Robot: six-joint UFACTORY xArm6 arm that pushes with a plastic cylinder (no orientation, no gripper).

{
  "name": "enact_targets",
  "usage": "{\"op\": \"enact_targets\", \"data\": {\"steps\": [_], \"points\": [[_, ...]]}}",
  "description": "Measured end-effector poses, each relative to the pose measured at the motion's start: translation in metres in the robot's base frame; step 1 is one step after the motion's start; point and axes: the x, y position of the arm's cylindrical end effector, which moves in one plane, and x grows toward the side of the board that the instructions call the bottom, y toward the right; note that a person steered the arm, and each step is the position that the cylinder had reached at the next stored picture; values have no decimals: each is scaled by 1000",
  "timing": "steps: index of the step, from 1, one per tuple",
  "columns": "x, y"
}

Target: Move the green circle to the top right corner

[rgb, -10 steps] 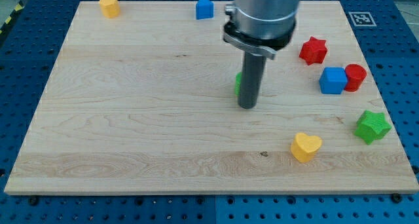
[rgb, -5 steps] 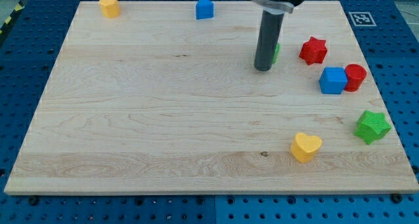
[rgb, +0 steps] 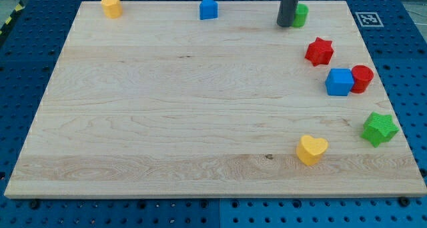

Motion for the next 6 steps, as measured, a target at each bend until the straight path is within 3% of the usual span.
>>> {"op": "enact_targets", "data": {"steps": [4,6], "points": [[-67,65],[-68,102]]}}
